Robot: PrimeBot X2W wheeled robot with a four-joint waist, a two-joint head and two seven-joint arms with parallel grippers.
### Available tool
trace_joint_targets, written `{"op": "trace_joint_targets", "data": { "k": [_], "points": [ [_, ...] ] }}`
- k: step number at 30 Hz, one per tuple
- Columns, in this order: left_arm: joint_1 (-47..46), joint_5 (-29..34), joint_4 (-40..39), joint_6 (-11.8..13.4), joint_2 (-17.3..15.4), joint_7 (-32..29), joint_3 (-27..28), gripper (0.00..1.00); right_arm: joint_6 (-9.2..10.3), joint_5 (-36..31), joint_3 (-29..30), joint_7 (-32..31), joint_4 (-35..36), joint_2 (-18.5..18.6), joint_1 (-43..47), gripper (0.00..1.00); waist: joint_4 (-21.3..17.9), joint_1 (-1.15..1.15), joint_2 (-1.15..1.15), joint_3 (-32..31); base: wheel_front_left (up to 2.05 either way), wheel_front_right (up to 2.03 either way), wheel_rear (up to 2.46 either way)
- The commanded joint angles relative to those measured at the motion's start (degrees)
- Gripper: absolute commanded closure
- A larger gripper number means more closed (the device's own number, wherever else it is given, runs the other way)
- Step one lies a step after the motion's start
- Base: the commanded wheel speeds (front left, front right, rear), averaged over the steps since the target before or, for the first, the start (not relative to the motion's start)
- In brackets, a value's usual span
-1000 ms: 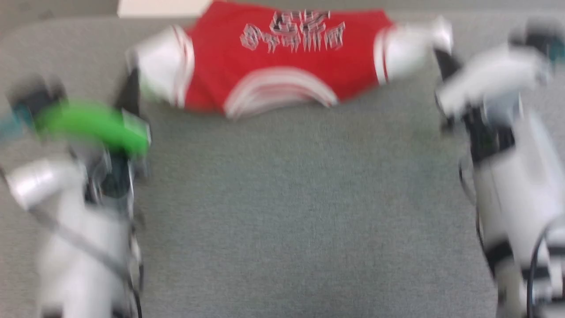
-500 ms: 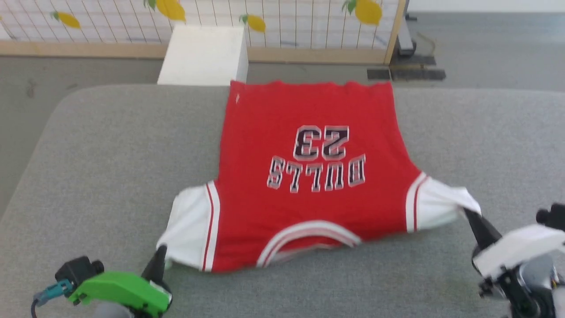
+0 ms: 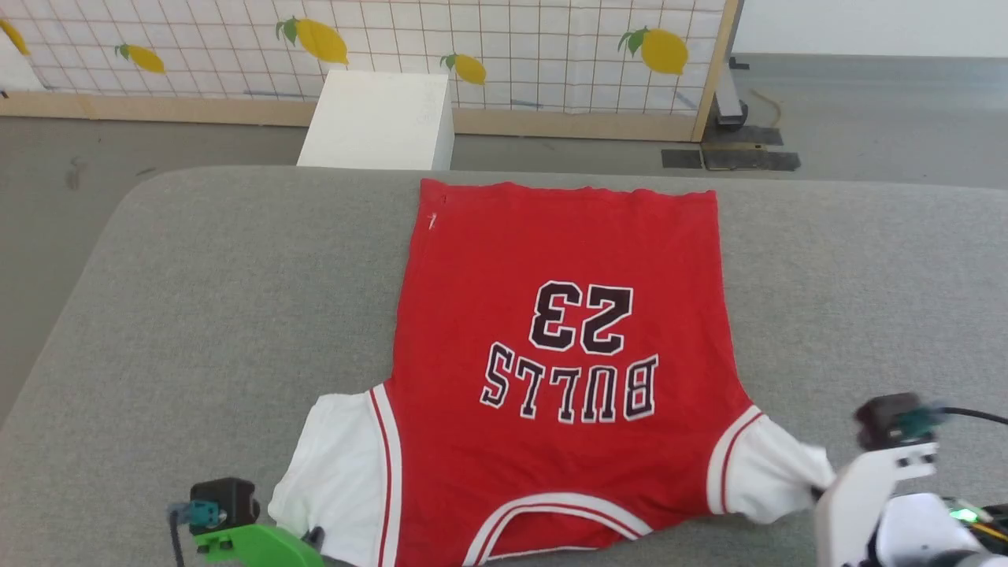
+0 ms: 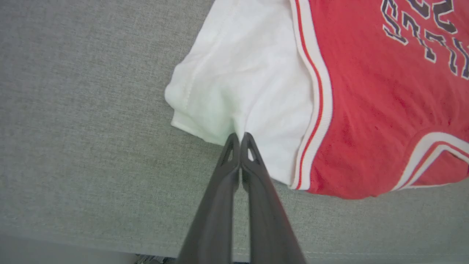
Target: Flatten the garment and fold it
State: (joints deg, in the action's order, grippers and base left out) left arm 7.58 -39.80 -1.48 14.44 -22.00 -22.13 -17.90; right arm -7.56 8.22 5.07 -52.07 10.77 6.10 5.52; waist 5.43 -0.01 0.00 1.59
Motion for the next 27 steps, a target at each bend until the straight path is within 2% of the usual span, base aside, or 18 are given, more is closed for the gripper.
{"op": "trace_joint_targets", "data": {
  "k": [1,5,10,11,12,13,16,20,24,27],
  "points": [
    [-1.65,0.44,0.81,0.01,0.1,-0.07,-0.21,1.0,0.08,-1.1,-1.29,-1.97,-0.93,0.54,-0.87,1.0,0.1,0.01,0.0,0.42,0.0,0.0,0.0],
    [-2.54,-0.24,2.63,-0.16,1.3,0.73,-0.1,1.0,0.08,-2.58,-3.53,-4.98,-5.61,0.58,-2.04,1.0,0.15,0.01,0.0,1.09,0.0,0.0,0.0],
    [-2.96,-0.84,3.9,-0.4,2.0,2.07,0.45,1.0,0.08,-3.27,-4.15,-4.04,-11.1,0.27,-2.77,1.0,0.29,0.01,0.0,1.58,0.0,0.0,0.0],
    [-2.99,-1.11,3.99,-0.45,2.14,2.44,0.73,1.0,0.08,-3.19,-3.82,-2.81,-11.94,0.13,-3.09,0.76,0.24,0.01,0.0,1.62,0.0,0.0,0.0],
    [-3.0,-1.21,4.02,-0.47,2.13,2.59,0.87,1.0,0.08,-3.12,-3.66,-2.21,-12.46,0.05,-3.26,0.1,0.17,0.01,0.0,1.63,0.0,0.0,0.0],
    [-3.0,-1.2,3.97,-0.44,2.05,2.85,1.04,1.0,0.08,-2.75,-3.24,-1.45,-12.81,-0.09,-3.47,0.0,0.04,0.01,0.0,1.55,0.0,0.0,0.0],
    [-2.69,-1.57,3.58,-0.28,2.09,3.17,1.47,1.0,0.08,-0.4,-1.4,1.38,-12.11,-0.81,-4.27,0.0,-0.4,0.01,0.0,1.07,0.0,0.0,0.0],
    [-1.93,-1.76,2.44,0.16,2.02,3.34,1.73,1.0,0.08,6.25,3.25,5.47,-8.02,-2.37,-5.35,0.0,-0.91,0.01,0.0,0.33,0.0,0.0,0.0],
    [-1.39,-1.67,1.2,0.39,1.79,3.23,1.57,1.0,0.08,13.06,8.51,12.16,-3.53,-3.1,-8.35,0.0,-1.41,0.01,0.0,0.13,0.0,0.0,0.0],
    [-1.39,-1.65,0.13,0.66,1.74,3.07,1.51,1.0,0.08,18.74,11.37,17.97,-4.49,-3.19,-12.08,0.0,-1.59,0.01,0.0,0.73,0.0,0.0,0.0]
  ]
}}
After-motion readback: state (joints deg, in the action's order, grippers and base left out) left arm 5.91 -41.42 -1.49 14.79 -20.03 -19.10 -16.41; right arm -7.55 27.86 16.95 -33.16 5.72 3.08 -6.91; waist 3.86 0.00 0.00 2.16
